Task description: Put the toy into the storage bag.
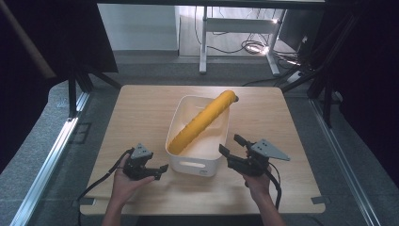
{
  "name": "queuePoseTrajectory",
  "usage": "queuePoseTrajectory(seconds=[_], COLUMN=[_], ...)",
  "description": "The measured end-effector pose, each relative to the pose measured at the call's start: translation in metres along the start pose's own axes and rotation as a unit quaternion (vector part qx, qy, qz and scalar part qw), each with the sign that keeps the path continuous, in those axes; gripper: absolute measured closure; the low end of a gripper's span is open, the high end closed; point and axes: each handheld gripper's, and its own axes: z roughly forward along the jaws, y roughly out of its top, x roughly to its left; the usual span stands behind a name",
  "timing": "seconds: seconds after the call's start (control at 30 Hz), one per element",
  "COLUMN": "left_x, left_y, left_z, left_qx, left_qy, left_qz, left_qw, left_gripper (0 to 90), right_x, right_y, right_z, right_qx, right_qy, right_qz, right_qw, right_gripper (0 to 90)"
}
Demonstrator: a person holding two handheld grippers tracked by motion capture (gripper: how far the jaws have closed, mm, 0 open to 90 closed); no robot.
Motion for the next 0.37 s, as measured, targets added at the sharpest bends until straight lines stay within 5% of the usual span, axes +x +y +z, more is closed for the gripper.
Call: queuePoseTrajectory(seconds=[0.13, 0.37], left_x=[0.000, -0.001], left_y=[0.000, 0.001], left_z=[0.001, 0.000], left_qx=[0.001, -0.001], left_qy=[0.001, 0.000], left_qz=[-0.001, 0.001], left_qw=[1.0000, 1.0000], left_gripper=[20.6, 20.4], right_x=[-0.018, -0.024], right_y=[-0.008, -0.013], right_z=[-0.007, -0.009], right_qx=[0.004, 0.006], right_qy=[-0.019, -0.034], right_qz=[0.008, -0.001], right_qw=[0.9998, 0.9994], right_gripper=[30.5, 30.7])
